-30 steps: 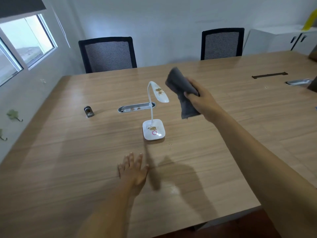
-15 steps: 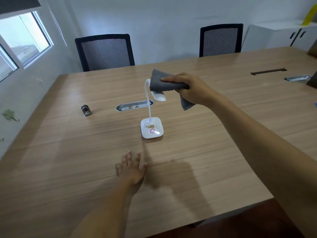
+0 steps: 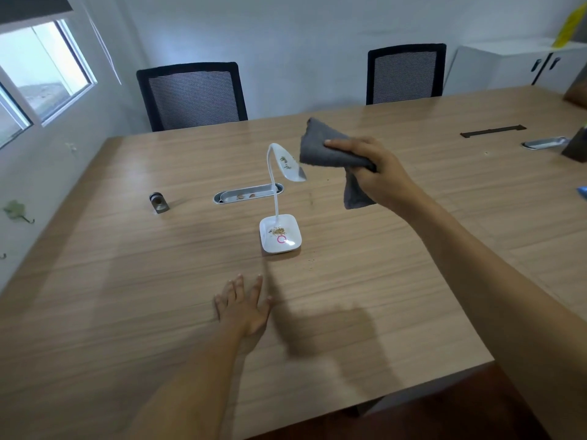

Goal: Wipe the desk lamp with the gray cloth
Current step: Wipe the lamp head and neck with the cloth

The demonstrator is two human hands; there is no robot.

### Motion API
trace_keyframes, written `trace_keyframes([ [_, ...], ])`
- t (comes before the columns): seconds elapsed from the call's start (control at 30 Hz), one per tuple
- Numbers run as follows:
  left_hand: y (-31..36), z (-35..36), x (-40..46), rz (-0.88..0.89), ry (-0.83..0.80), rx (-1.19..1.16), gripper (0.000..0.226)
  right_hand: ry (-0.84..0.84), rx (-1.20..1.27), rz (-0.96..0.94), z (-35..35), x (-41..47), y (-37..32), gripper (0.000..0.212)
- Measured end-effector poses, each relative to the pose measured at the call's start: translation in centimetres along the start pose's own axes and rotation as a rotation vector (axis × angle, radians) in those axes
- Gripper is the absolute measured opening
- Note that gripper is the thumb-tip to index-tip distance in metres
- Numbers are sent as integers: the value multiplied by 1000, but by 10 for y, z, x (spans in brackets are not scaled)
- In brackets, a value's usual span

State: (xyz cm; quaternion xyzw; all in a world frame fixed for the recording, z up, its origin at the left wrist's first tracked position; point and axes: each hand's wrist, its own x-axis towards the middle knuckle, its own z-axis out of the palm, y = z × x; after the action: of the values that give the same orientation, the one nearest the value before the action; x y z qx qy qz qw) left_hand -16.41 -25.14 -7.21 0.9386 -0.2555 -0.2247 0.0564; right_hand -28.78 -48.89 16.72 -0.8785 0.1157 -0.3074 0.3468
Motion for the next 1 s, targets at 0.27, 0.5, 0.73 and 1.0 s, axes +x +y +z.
trace_keyframes([
  [0.27, 20, -45, 32, 133, 61, 50, 67, 17, 94, 45, 22, 28, -11, 55],
  [0.5, 37, -59, 62, 218, -11, 204, 61, -98, -25, 3, 27, 40, -5, 55],
  [0.73, 42, -65, 67, 227, -103, 282, 60, -131, -52, -65, 26, 23, 10, 58],
  [1.0, 46, -70, 65, 188, -161, 240, 63, -43, 224, 122, 14, 5, 26, 62],
])
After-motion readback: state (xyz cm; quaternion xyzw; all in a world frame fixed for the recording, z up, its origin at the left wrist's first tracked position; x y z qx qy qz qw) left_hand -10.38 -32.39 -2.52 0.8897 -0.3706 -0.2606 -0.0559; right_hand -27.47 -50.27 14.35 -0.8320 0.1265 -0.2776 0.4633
